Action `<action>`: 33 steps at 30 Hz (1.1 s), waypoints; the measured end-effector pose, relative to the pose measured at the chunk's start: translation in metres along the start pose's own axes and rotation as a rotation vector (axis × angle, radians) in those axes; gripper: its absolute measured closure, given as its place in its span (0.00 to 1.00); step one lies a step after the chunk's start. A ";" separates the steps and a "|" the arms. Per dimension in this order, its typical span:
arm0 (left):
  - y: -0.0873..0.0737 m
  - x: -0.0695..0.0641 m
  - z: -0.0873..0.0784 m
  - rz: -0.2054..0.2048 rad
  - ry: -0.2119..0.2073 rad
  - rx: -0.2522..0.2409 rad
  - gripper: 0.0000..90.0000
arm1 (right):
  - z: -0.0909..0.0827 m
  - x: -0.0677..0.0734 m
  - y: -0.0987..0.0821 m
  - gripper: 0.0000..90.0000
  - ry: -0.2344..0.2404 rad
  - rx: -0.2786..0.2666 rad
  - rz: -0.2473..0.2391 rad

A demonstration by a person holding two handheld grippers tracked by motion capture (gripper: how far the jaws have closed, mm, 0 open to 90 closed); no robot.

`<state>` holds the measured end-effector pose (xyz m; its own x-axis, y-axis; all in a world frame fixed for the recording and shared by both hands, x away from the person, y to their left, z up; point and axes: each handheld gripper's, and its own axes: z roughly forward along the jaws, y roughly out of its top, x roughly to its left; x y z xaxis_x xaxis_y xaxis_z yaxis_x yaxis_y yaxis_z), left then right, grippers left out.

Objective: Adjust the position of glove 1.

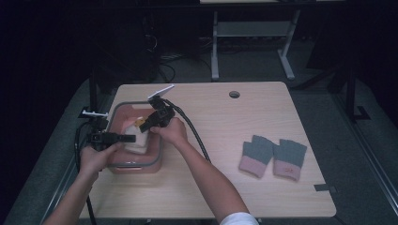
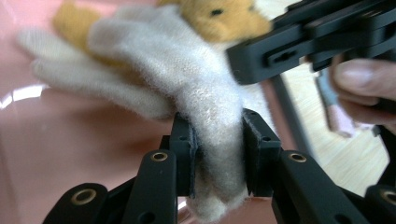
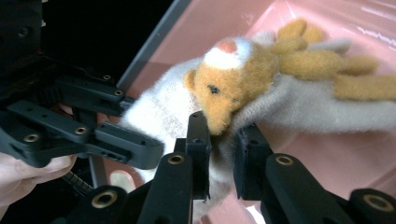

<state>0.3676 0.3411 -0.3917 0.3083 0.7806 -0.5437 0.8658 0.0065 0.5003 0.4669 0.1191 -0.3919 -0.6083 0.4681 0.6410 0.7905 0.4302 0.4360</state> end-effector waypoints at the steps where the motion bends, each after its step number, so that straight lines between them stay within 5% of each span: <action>1: -0.001 0.001 0.001 -0.001 0.014 0.009 0.77 | 0.001 0.000 0.000 0.85 -0.008 0.007 -0.002; 4: -0.002 0.003 0.003 -0.012 0.031 0.012 0.77 | 0.002 0.001 0.000 0.85 -0.029 0.022 -0.005; 9: -0.005 0.002 0.006 0.025 0.107 0.062 0.77 | 0.003 0.002 0.000 0.81 -0.046 0.043 -0.021; 22: -0.009 0.002 0.009 0.018 0.166 0.115 0.72 | -0.006 0.004 0.000 0.75 -0.063 0.034 -0.049; 33: 0.002 -0.005 -0.009 0.049 0.225 0.078 0.61 | -0.022 0.008 -0.003 0.73 -0.068 0.007 -0.069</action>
<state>0.3637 0.3425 -0.3818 0.2624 0.8986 -0.3517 0.8826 -0.0761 0.4640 0.4611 0.1044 -0.3745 -0.6650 0.4880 0.5654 0.7460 0.4688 0.4730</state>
